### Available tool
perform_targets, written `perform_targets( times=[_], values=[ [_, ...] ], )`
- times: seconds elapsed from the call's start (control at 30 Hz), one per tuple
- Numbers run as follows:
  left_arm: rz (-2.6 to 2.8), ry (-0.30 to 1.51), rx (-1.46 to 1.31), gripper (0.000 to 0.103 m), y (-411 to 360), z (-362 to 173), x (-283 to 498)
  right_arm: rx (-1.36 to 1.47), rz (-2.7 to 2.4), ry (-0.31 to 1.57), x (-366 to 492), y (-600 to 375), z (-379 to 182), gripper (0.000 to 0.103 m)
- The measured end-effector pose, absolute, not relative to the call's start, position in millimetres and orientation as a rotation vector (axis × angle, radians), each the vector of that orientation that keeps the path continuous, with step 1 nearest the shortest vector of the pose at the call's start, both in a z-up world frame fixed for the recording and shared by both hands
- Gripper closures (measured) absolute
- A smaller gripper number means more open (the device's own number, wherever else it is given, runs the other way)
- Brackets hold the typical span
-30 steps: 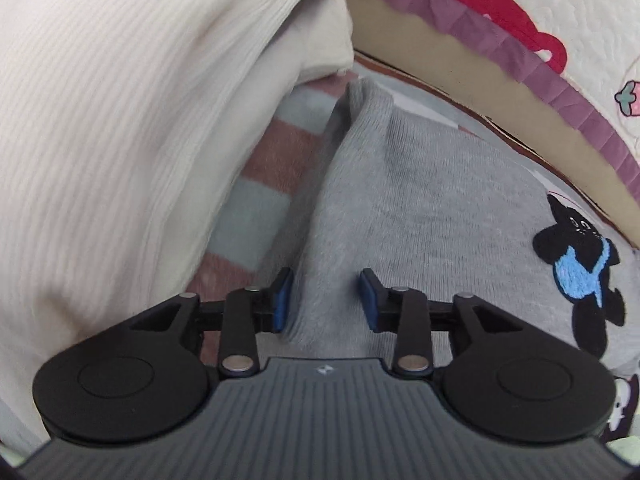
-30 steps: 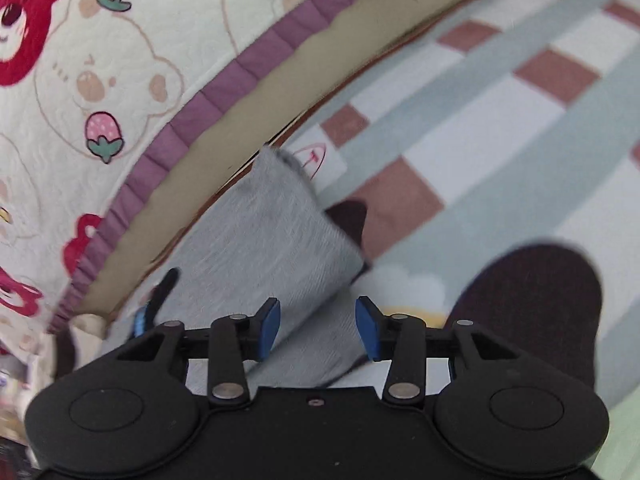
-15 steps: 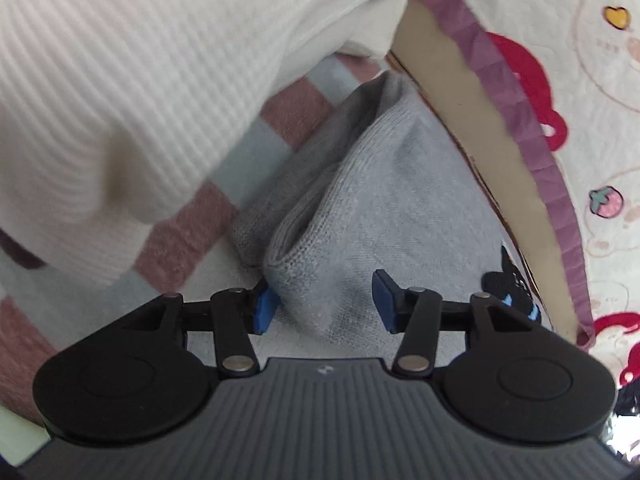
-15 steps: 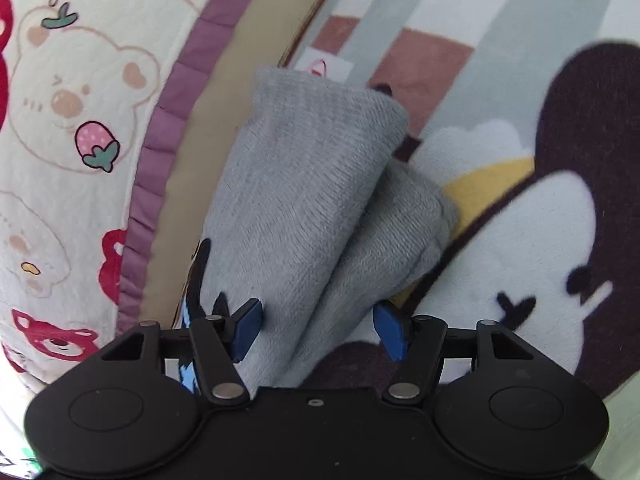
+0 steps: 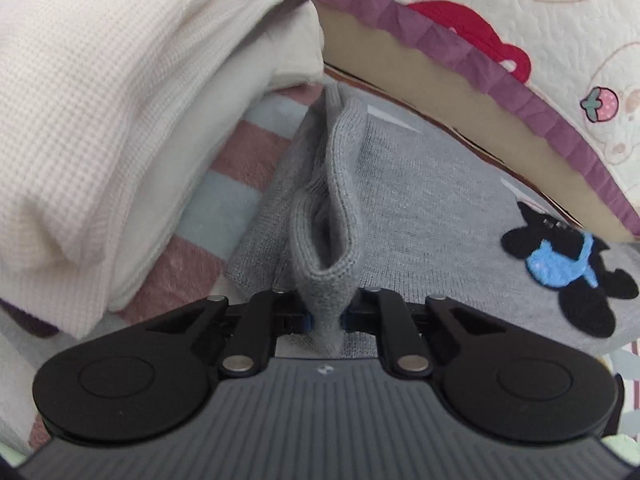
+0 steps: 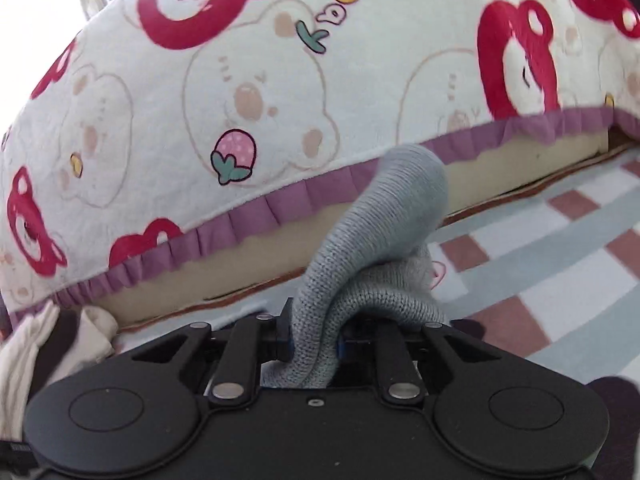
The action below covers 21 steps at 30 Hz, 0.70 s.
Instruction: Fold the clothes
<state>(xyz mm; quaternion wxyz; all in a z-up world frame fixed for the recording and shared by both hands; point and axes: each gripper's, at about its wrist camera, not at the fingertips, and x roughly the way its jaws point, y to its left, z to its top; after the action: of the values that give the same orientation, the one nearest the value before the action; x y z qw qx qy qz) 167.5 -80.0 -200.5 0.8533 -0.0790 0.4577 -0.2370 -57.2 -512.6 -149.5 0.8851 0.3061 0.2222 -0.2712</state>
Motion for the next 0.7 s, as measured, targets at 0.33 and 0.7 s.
perform_targets(
  times=[0.33, 0.7],
  values=[
    [-0.578, 0.656, 0.328, 0.072, -106, -151, 122, 0.552, -0.578, 0.547, -76, -516, -161, 0.077],
    [-0.537, 0.707, 0.256, 0.043, -148, -150, 232, 0.816, -0.413, 0.645, -107, -537, -129, 0.061]
  ],
)
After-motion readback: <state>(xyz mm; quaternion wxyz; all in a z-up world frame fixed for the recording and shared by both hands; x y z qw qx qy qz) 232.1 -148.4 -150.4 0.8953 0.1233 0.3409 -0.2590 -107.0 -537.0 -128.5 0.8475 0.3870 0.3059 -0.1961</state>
